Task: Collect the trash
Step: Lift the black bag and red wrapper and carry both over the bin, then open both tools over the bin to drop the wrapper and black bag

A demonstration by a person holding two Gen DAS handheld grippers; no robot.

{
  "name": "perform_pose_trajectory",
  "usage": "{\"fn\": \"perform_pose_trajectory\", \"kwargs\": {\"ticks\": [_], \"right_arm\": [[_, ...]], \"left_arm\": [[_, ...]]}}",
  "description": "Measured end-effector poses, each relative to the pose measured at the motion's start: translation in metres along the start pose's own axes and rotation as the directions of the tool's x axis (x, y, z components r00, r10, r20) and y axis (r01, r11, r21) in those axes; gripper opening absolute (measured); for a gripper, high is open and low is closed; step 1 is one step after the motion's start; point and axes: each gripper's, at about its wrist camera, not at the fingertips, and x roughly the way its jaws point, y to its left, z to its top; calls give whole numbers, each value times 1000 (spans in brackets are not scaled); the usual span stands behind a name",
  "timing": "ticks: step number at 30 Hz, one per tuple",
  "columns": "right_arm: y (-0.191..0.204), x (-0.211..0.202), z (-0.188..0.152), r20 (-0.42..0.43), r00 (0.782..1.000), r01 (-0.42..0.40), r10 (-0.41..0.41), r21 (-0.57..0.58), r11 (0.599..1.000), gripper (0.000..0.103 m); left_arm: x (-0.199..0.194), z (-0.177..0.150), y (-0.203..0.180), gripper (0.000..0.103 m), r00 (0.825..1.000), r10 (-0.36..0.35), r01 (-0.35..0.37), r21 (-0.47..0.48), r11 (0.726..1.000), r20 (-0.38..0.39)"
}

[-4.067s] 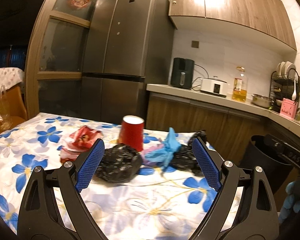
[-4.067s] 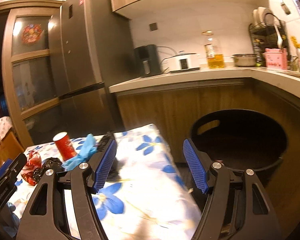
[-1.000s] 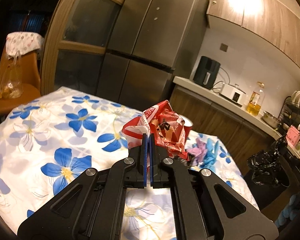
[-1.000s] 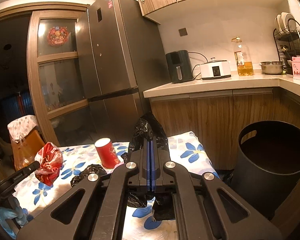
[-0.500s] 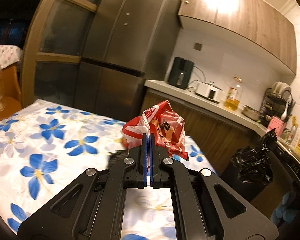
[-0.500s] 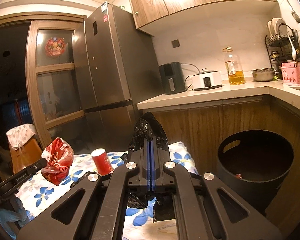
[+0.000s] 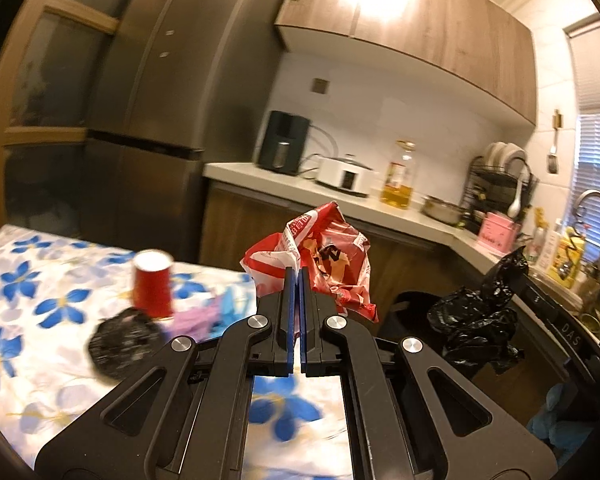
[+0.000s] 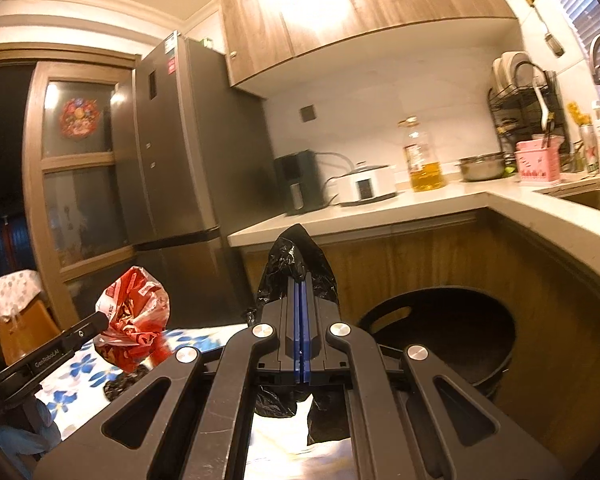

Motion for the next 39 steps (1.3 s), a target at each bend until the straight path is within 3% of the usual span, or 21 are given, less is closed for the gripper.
{"fn": "perform_pose_trajectory", "kwargs": {"ticks": [8,18,39], "right_arm": [[-43,-8,15,50,992,111,-112,14,994,2],[-85,-5,24,80,977,194,-198,51,980,2],[-107,28,21,40,976,213,-215,48,976,2]], "left_arm": [[40,6,-73,0,989,-145,145,42,989,-3],[86,0,-140,0,966,-259,260,86,962,-23],[137,-23,-172,1,948,-310,317,109,942,-79]]}}
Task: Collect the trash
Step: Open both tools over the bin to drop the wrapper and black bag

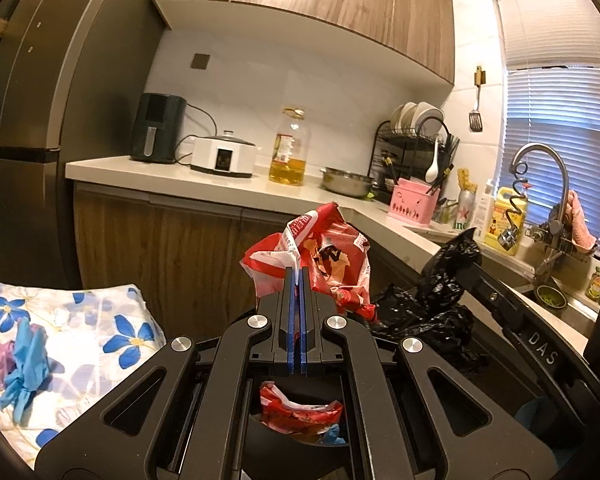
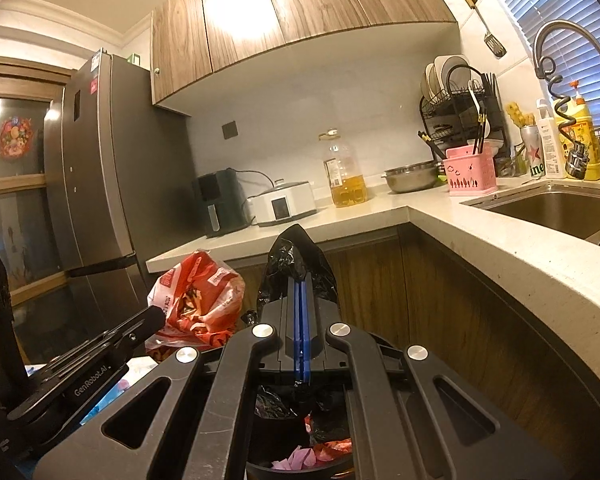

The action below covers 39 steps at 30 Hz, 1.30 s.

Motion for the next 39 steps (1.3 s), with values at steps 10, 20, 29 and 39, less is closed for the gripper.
{"fn": "perform_pose_trajectory", "kwargs": {"ticks": [10,20,29,39], "right_arm": [[-6,17,-9,-58,998,-11,12,17,1000,2],[-13,19,-10,-63,998,6,-4,32,999,30],[-13,10,-9,-63,998,24,-21,44,999,51],[3,-9,-16,-51,999,14,-13,35,999,65]], "left_arm": [[22,-12,-3,1,998,-15,16,17,1000,-59],[33,-21,0,7,994,-14,18,35,999,-108],[14,-24,13,58,996,32,-32,1,999,-79],[-48,-35,44,83,971,240,-240,-2,971,-3]]}}
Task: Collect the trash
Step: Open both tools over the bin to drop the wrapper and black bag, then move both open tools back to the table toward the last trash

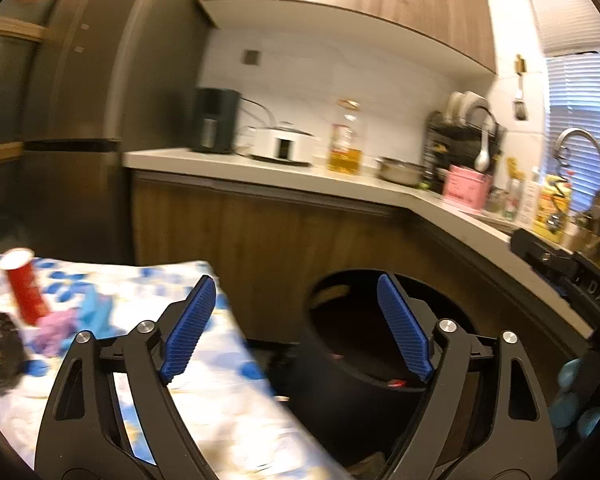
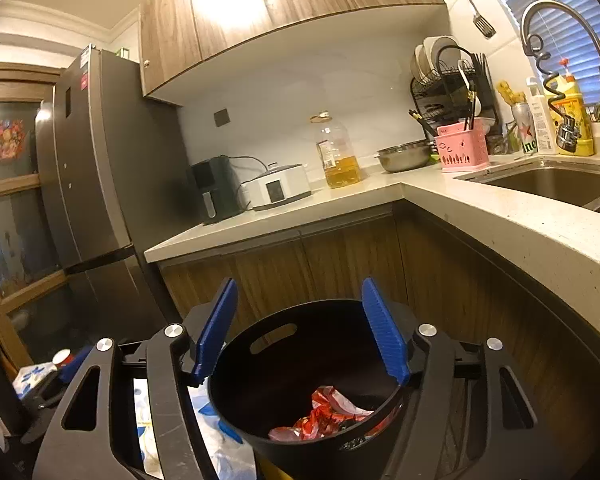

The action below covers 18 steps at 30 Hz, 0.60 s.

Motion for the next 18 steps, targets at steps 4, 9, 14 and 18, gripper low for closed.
{"fn": "perform_pose_trajectory", "kwargs": {"ticks": [4,9,14,18], "right_arm": [[11,-6,-4,-4,1000,-20,20,-3,1000,66],[32,-9,-13,-18,998,-62,62,-3,998,66],[53,-10,-22,-33,994,-106,106,-7,994,66],[72,-9,-30,-56,988,-146,145,-11,989,66]], "left_arm": [[-24,-2,30,83,996,90,-90,-20,996,22],[-50,-6,70,83,980,197,-195,-60,979,25],[-70,-8,108,83,956,292,-289,-83,954,26],[-86,-12,140,83,929,369,-366,-89,926,24]]}}
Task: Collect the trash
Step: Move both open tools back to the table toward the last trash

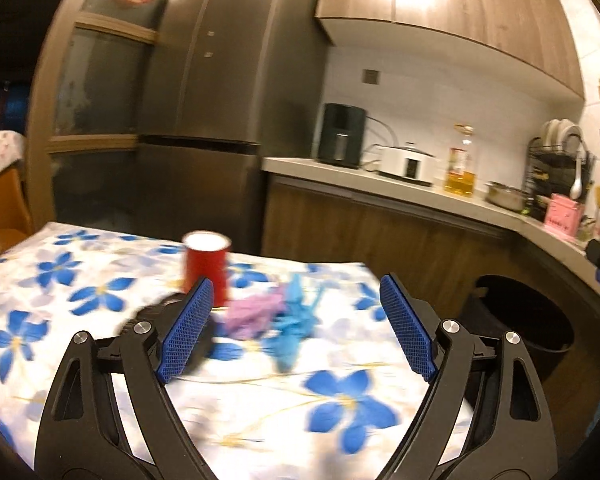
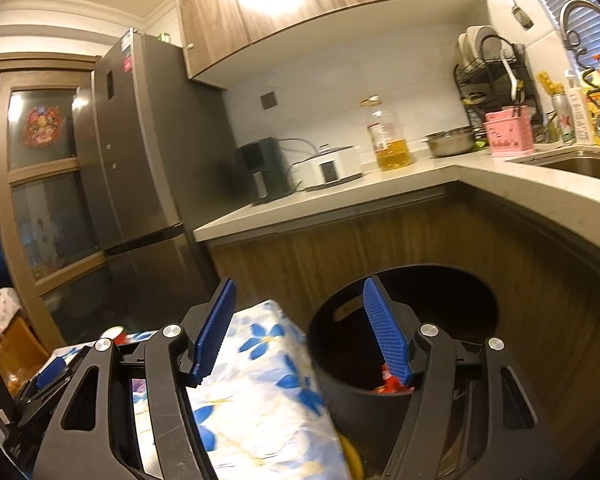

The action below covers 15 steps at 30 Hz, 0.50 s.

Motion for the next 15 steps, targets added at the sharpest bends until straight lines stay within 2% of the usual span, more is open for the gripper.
{"fn": "perform_pose_trajectory", "kwargs": {"ticks": [6,11,15], "right_arm": [[33,10,-12,-30,998,-58,58,-22,998,66],[59,20,-22,-50,994,-99,96,-46,994,66],[76,30,-28,-63,990,-128,124,-53,990,65]], "left_arm": [[4,-5,40,83,991,131,-131,1,991,-6],[20,-11,65,83,981,186,-186,5,983,-47],[36,-17,73,83,977,193,-193,4,981,-95]]}}
